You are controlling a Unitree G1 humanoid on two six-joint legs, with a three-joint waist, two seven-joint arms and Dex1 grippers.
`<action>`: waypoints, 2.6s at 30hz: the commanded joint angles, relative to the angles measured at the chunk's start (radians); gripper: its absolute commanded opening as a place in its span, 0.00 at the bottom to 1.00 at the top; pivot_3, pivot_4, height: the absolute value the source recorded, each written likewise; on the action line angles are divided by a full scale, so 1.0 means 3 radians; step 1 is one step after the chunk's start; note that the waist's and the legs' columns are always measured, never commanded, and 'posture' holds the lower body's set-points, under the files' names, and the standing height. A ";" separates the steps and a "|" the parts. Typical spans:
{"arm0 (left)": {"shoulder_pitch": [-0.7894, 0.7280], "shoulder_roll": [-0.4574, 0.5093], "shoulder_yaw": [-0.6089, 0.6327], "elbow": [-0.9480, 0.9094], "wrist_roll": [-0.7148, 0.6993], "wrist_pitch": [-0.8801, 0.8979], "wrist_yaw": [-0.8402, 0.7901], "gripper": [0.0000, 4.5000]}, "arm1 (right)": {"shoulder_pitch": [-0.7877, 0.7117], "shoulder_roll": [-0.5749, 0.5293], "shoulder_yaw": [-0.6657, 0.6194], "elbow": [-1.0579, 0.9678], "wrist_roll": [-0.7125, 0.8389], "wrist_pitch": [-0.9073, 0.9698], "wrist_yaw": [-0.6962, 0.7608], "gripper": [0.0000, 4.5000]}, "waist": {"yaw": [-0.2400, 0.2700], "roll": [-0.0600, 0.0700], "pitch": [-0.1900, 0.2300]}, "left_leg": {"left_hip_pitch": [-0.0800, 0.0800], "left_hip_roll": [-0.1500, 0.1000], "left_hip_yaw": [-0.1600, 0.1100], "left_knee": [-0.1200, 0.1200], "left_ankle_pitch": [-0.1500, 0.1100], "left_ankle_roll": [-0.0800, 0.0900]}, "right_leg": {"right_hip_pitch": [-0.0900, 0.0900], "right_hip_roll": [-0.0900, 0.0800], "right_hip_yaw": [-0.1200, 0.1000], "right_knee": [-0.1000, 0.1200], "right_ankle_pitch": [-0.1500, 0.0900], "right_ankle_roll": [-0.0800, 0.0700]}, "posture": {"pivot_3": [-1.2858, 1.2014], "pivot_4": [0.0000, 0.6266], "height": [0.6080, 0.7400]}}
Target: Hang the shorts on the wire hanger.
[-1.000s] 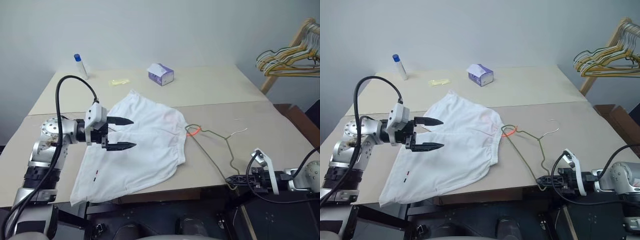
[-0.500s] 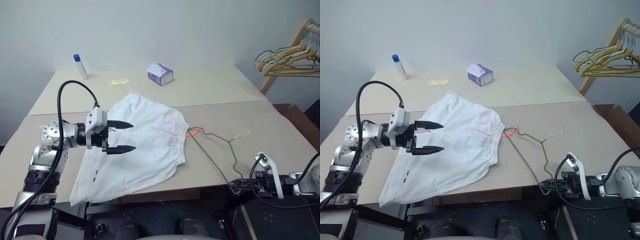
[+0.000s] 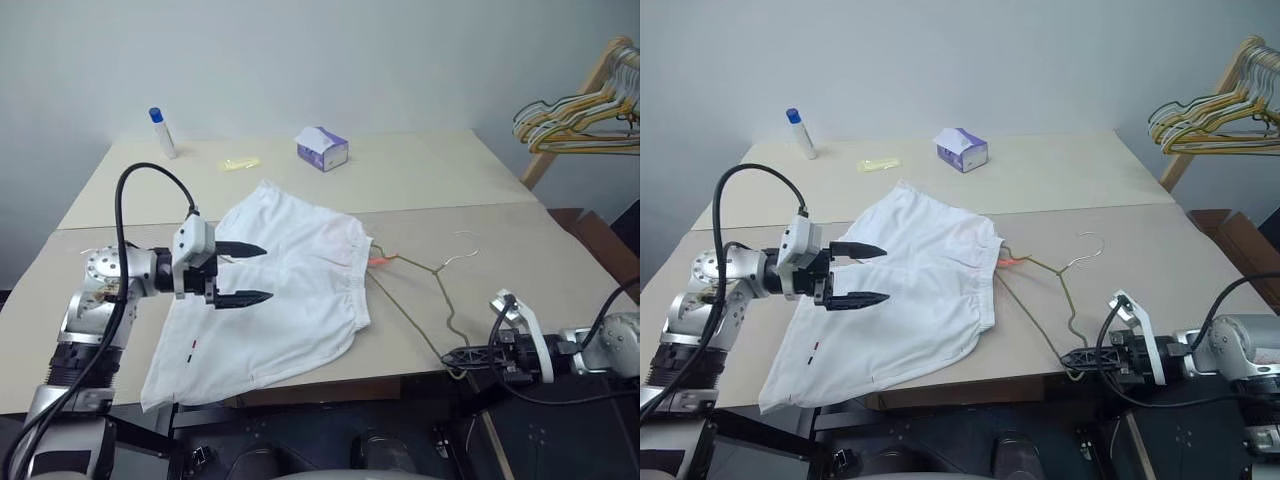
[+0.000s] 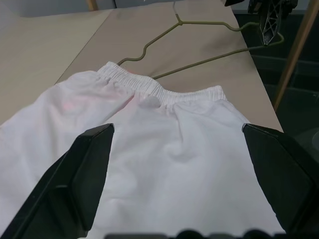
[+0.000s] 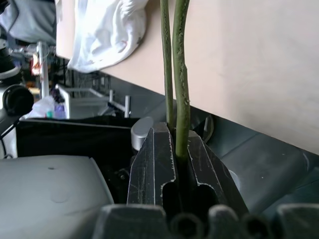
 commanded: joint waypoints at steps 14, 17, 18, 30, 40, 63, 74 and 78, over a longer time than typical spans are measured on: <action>0.0073 -0.0001 0.0029 -0.0169 -0.0015 -0.0049 0.0125 0.99 | -0.1229 0.0302 0.0965 0.1175 -0.0764 -0.0475 0.0791 0.00 | 0.0031 0.0001 0.0000 | -0.0008 0.0000 0.0000 0.0003 0.0007 -0.0012 | -0.0005 0.0000 -0.0004 0.0001 0.0001 -0.0002 | 0.50 0.00 1.00; 0.0062 -0.0012 0.0022 -0.0160 -0.0014 -0.0050 0.0133 0.99 | -0.1408 0.0389 0.1094 0.1390 -0.0916 -0.0581 0.0895 0.00 | 0.0029 0.0002 0.0000 | -0.0007 0.0001 0.0000 0.0007 0.0005 -0.0009 | -0.0005 0.0000 -0.0004 0.0005 0.0001 -0.0002 | 0.50 0.00 1.00; 0.0058 -0.0016 0.0017 -0.0157 -0.0011 -0.0053 0.0135 0.99 | -0.1529 0.0467 0.1092 0.1576 -0.0994 -0.0630 0.0868 0.00 | 0.0018 0.0002 0.0000 | -0.0007 0.0001 0.0000 0.0007 0.0005 -0.0009 | -0.0005 0.0000 -0.0004 0.0005 0.0001 -0.0002 | 0.50 0.00 1.00; 0.0108 -0.0037 0.0005 -0.0223 -0.0014 -0.0040 0.0191 0.99 | -0.2354 0.1010 0.0728 0.3142 -0.1700 -0.1515 0.0680 0.00 | 0.0013 0.0005 0.0000 | -0.0031 0.0002 0.0015 0.0026 0.0018 -0.0032 | -0.0014 0.0000 -0.0014 0.0009 0.0002 -0.0001 | 0.51 0.00 1.00; -0.0057 0.0002 0.0174 -0.0111 -0.0139 -0.0062 0.0176 0.99 | -0.1446 0.1026 0.0264 0.1164 -0.1782 -0.2491 0.0169 0.00 | 0.0005 0.0010 0.0000 | -0.0037 0.0004 0.0009 0.0034 0.0017 -0.0031 | -0.0016 0.0000 -0.0014 0.0012 0.0005 0.0004 | 0.50 0.00 1.00; -0.2234 0.0095 -0.0057 0.2271 0.0431 -0.0964 -0.0770 0.99 | -0.1185 0.1142 0.0661 -0.0011 -0.2533 -0.3509 -0.0315 0.00 | -0.0016 0.0010 0.0000 | -0.0039 0.0001 0.0019 0.0037 0.0017 -0.0029 | -0.0014 0.0002 -0.0016 0.0007 0.0004 0.0005 | 0.48 0.00 1.00; -0.2685 0.0029 -0.0919 0.3004 0.0608 -0.1169 -0.0875 0.99 | -0.1320 0.1175 0.0913 -0.0220 -0.2712 -0.3199 -0.0232 0.00 | -0.0036 0.0009 0.0001 | -0.0044 0.0003 0.0018 0.0039 0.0016 -0.0028 | -0.0020 0.0004 -0.0014 0.0009 0.0004 0.0005 | 0.48 0.00 1.00; -0.2722 -0.0003 -0.1153 0.3097 0.0640 -0.1273 -0.0875 0.99 | -0.1353 0.1188 0.0950 -0.0288 -0.2760 -0.3071 -0.0245 0.00 | -0.0040 0.0008 0.0001 | -0.0047 0.0003 0.0017 0.0042 0.0015 -0.0026 | -0.0022 0.0004 -0.0015 0.0010 0.0004 0.0005 | 0.48 0.00 1.00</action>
